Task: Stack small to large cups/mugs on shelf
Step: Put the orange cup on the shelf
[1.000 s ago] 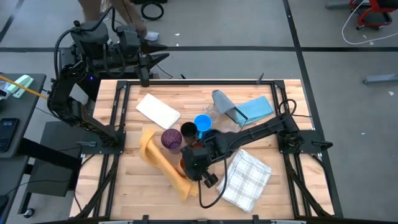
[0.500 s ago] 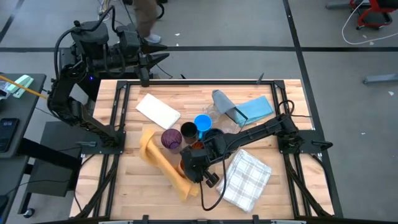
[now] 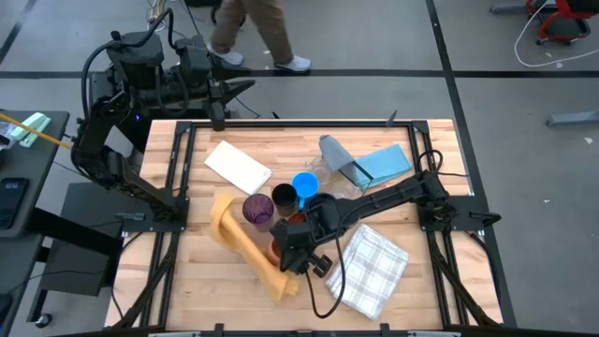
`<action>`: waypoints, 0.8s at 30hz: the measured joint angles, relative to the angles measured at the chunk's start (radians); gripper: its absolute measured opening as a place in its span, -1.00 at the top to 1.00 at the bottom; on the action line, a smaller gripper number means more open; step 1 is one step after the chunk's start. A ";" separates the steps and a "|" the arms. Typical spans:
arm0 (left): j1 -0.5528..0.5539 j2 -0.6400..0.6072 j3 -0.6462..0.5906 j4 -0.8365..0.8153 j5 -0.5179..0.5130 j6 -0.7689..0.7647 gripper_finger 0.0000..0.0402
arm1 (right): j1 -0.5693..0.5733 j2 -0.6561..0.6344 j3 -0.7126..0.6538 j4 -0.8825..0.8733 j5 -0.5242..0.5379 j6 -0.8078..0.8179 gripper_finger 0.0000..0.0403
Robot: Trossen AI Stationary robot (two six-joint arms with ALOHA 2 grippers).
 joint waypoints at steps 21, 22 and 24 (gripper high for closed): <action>0.000 0.000 0.000 0.000 0.000 0.000 0.41 | 0.000 0.008 0.000 -0.028 0.019 -0.098 0.99; 0.000 0.000 0.000 0.000 0.000 0.000 0.42 | 0.000 0.008 0.000 -0.028 0.019 -0.099 0.98; 0.000 0.000 0.000 0.000 0.000 0.000 0.42 | -0.002 0.008 0.000 -0.021 0.019 -0.100 0.96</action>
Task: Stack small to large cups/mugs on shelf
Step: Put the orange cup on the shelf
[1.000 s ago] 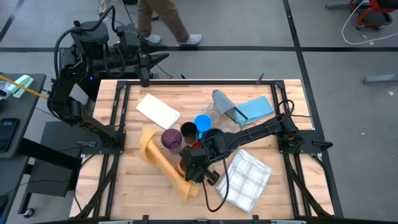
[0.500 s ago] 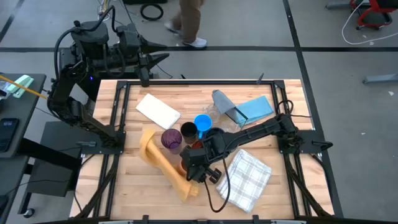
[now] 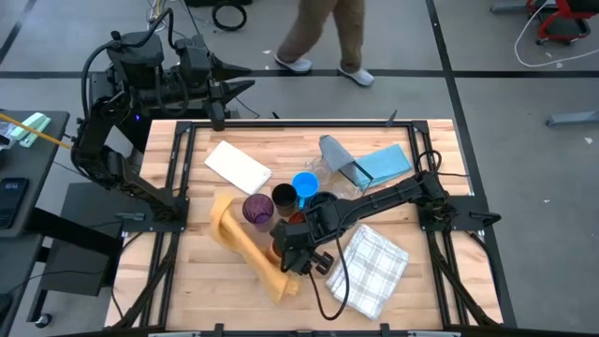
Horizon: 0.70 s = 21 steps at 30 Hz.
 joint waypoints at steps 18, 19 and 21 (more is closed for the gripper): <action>0.000 0.000 0.000 0.000 0.000 0.000 0.40 | -0.014 0.001 0.000 0.007 0.001 0.003 0.56; 0.000 0.000 0.000 0.000 0.000 0.000 0.39 | -0.014 0.001 0.000 0.011 0.005 0.003 0.53; 0.000 0.000 0.000 0.000 0.000 0.000 0.38 | -0.015 0.001 0.000 0.017 0.023 0.003 0.48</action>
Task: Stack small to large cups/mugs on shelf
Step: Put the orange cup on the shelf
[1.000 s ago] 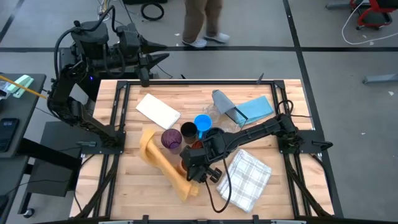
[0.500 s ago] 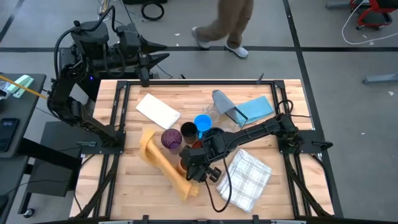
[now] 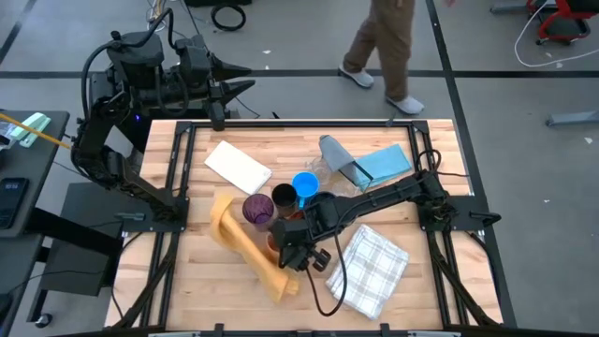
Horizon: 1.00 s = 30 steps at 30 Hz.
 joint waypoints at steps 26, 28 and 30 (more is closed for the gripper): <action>0.000 0.000 0.000 0.000 0.000 0.000 0.39 | 0.000 0.000 0.000 0.019 0.035 -0.053 0.68; 0.000 0.000 0.000 0.000 0.000 0.000 0.39 | 0.001 0.000 0.000 0.019 0.043 -0.055 0.85; 0.000 0.000 0.000 0.000 0.000 0.000 0.38 | 0.001 0.000 0.000 0.023 0.049 -0.055 0.95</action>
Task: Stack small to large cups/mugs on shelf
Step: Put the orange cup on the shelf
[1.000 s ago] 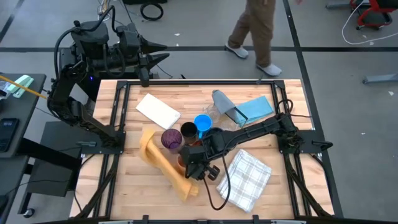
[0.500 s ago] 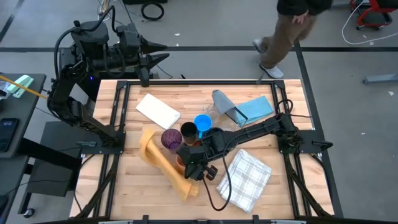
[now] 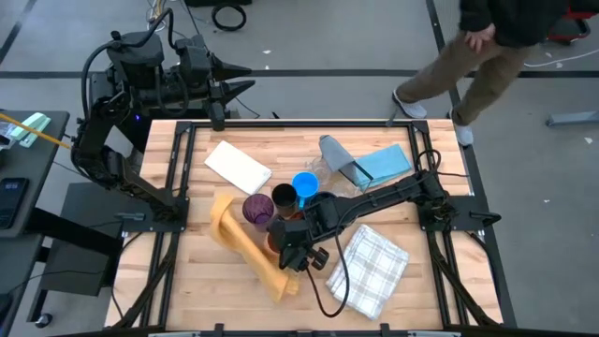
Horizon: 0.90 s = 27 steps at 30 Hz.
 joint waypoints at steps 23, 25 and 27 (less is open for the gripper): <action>0.033 0.000 0.000 0.000 0.000 0.001 0.35 | 0.000 0.000 -0.001 -0.119 -0.031 -0.018 0.98; 0.032 0.000 0.000 0.000 0.000 0.001 0.35 | 0.000 0.000 -0.001 -0.119 -0.031 -0.018 0.93; 0.033 0.000 0.000 0.000 0.000 0.001 0.36 | 0.000 0.000 -0.001 -0.119 -0.031 -0.018 0.87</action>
